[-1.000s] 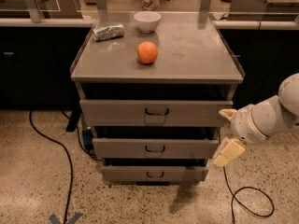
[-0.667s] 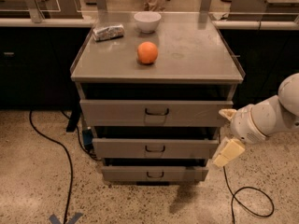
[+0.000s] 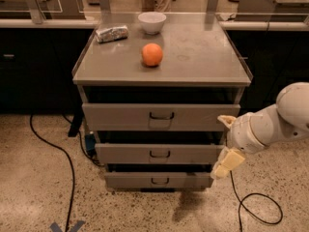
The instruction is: Open middle drawer
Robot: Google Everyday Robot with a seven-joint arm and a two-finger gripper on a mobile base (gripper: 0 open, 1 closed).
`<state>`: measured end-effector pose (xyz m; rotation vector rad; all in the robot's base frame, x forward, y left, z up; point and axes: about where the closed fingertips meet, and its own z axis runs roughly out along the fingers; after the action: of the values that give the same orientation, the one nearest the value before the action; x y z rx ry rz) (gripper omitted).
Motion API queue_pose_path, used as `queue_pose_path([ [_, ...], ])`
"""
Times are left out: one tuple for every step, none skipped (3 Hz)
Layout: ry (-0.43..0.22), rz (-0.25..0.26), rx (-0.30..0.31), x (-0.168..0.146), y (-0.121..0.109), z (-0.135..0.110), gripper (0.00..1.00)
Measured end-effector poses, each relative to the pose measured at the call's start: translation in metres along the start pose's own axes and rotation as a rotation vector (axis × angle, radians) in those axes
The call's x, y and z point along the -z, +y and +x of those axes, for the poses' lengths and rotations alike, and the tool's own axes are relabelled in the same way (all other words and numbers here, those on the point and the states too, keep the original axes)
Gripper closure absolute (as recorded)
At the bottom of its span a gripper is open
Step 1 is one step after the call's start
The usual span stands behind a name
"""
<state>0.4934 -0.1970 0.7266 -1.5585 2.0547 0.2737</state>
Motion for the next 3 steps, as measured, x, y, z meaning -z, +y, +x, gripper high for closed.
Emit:
queue_pose_path([
  [-0.028, 0.021, -0.008, -0.034, 0.008, 0.016, 0.0],
  [-0.052, 0.047, -0.047, -0.071, 0.01, 0.038, 0.0],
  [-0.074, 0.045, -0.085, -0.108, 0.013, 0.053, 0.0],
])
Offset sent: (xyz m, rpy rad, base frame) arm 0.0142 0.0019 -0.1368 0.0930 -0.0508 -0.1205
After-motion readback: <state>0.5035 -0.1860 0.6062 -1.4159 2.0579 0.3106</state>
